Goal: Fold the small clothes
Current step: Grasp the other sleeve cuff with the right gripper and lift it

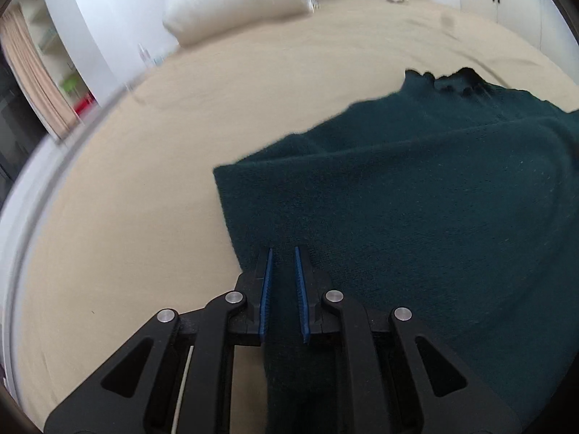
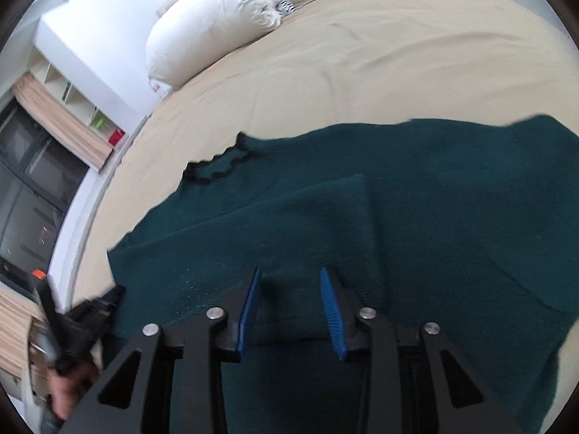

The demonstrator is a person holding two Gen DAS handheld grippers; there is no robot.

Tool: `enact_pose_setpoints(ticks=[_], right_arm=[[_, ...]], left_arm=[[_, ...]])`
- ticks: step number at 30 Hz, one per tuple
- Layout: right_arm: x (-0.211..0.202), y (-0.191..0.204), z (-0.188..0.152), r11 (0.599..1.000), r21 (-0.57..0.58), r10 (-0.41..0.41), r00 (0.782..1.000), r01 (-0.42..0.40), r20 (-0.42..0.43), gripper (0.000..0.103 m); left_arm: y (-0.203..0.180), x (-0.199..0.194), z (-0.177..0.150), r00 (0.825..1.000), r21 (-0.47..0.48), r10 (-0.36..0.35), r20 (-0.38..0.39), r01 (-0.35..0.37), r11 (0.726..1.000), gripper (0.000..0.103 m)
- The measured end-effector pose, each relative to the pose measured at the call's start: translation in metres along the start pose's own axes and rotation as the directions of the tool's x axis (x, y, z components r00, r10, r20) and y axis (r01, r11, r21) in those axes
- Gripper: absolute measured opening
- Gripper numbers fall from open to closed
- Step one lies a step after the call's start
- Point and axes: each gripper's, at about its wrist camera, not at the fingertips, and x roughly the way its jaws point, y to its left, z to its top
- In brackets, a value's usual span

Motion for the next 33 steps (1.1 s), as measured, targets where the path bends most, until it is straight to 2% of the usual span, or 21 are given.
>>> enact_pose_setpoints(ticks=[1, 2, 5, 7, 9, 11, 12, 13, 15, 16, 17, 18, 19, 20, 23, 24, 25, 26, 28, 31, 33], right_arm=[[-0.017, -0.013, -0.001, 0.999, 0.027, -0.027, 0.999, 0.026, 0.036, 0.037], [-0.036, -0.03, -0.002, 0.997, 0.066, -0.045, 0.996, 0.04, 0.079, 0.044], [-0.093, -0.092, -0.012, 0.973, 0.231, -0.068, 0.976, 0.018, 0.208, 0.056], [-0.134, -0.149, -0.026, 0.923, 0.384, -0.15, 0.95, 0.035, 0.274, 0.057], [-0.174, -0.212, -0.045, 0.832, 0.554, -0.252, 0.912, 0.033, 0.325, 0.061], [-0.2, -0.258, -0.059, 0.73, 0.684, -0.322, 0.887, 0.009, 0.332, 0.064], [-0.21, -0.278, -0.065, 0.692, 0.722, -0.344, 0.877, -0.006, 0.337, 0.064], [-0.217, -0.292, -0.068, 0.665, 0.747, -0.366, 0.865, -0.014, 0.342, 0.064], [-0.223, -0.319, -0.071, 0.619, 0.784, -0.377, 0.857, -0.05, 0.352, 0.064], [-0.223, -0.333, -0.071, 0.594, 0.799, -0.358, 0.858, -0.095, 0.368, 0.064], [-0.223, -0.341, -0.069, 0.585, 0.802, -0.345, 0.859, -0.119, 0.379, 0.064], [-0.22, -0.349, -0.065, 0.579, 0.804, -0.337, 0.858, -0.135, 0.387, 0.064], [-0.217, -0.354, -0.061, 0.578, 0.802, -0.335, 0.853, -0.148, 0.399, 0.064], [-0.213, -0.356, -0.057, 0.58, 0.798, -0.33, 0.85, -0.161, 0.411, 0.064], [-0.201, -0.364, -0.047, 0.576, 0.794, -0.312, 0.845, -0.196, 0.435, 0.059], [-0.196, -0.368, -0.042, 0.574, 0.793, -0.307, 0.844, -0.205, 0.44, 0.057], [-0.192, -0.37, -0.039, 0.576, 0.791, -0.302, 0.846, -0.205, 0.44, 0.05], [-0.186, -0.368, -0.037, 0.581, 0.79, -0.3, 0.85, -0.197, 0.432, 0.036], [-0.184, -0.368, -0.03, 0.591, 0.796, -0.324, 0.865, -0.132, 0.384, 0.019], [-0.194, -0.352, -0.016, 0.65, 0.758, -0.372, 0.851, -0.046, 0.371, 0.013], [-0.196, -0.327, -0.006, 0.698, 0.716, -0.377, 0.849, -0.002, 0.371, 0.011]], left_arm=[[-0.002, -0.001, 0.0, 1.0, 0.013, 0.013, 0.002, -0.013, 1.0, 0.012], [-0.003, -0.003, 0.001, 1.0, 0.014, 0.013, -0.003, -0.013, 1.0, 0.012], [0.007, -0.006, 0.005, 0.999, -0.04, -0.04, -0.014, 0.039, 0.998, 0.012], [0.018, -0.015, 0.007, 0.995, -0.137, -0.104, -0.01, 0.102, 0.985, 0.012], [0.024, -0.026, 0.008, 0.981, -0.23, -0.191, 0.019, 0.19, 0.954, 0.012], [0.028, -0.037, 0.015, 0.962, -0.277, -0.267, 0.058, 0.272, 0.922, 0.015], [0.025, -0.042, 0.018, 0.952, -0.284, -0.296, 0.074, 0.304, 0.909, 0.029], [0.021, -0.046, 0.022, 0.942, -0.288, -0.324, 0.086, 0.335, 0.897, 0.063], [0.013, -0.053, 0.028, 0.901, -0.302, -0.414, 0.132, 0.434, 0.849, 0.099], [0.01, -0.056, 0.03, 0.869, -0.312, -0.47, 0.156, 0.495, 0.811, 0.098], [0.006, -0.056, 0.031, 0.85, -0.322, -0.504, 0.154, 0.525, 0.788, 0.098], [0.003, -0.052, 0.032, 0.824, -0.35, -0.548, 0.144, 0.56, 0.751, 0.098], [0.003, -0.049, 0.032, 0.805, -0.379, -0.576, 0.141, 0.581, 0.72, 0.098], [0.003, -0.044, 0.03, 0.78, -0.421, -0.609, 0.146, 0.606, 0.675, 0.098], [0.008, -0.028, 0.024, 0.736, -0.524, -0.658, 0.156, 0.627, 0.577, 0.098], [0.007, -0.025, 0.019, 0.732, -0.55, -0.664, 0.155, 0.622, 0.558, 0.098], [0.008, -0.022, 0.015, 0.728, -0.571, -0.668, 0.156, 0.618, 0.54, 0.098], [0.012, -0.018, 0.011, 0.721, -0.587, -0.674, 0.164, 0.62, 0.52, 0.098], [0.014, -0.015, 0.006, 0.717, -0.598, -0.675, 0.175, 0.622, 0.505, 0.097], [0.015, -0.015, 0.004, 0.711, -0.597, -0.68, 0.178, 0.627, 0.5, 0.095], [0.015, -0.014, 0.004, 0.7, -0.599, -0.691, 0.18, 0.636, 0.487, 0.094]])
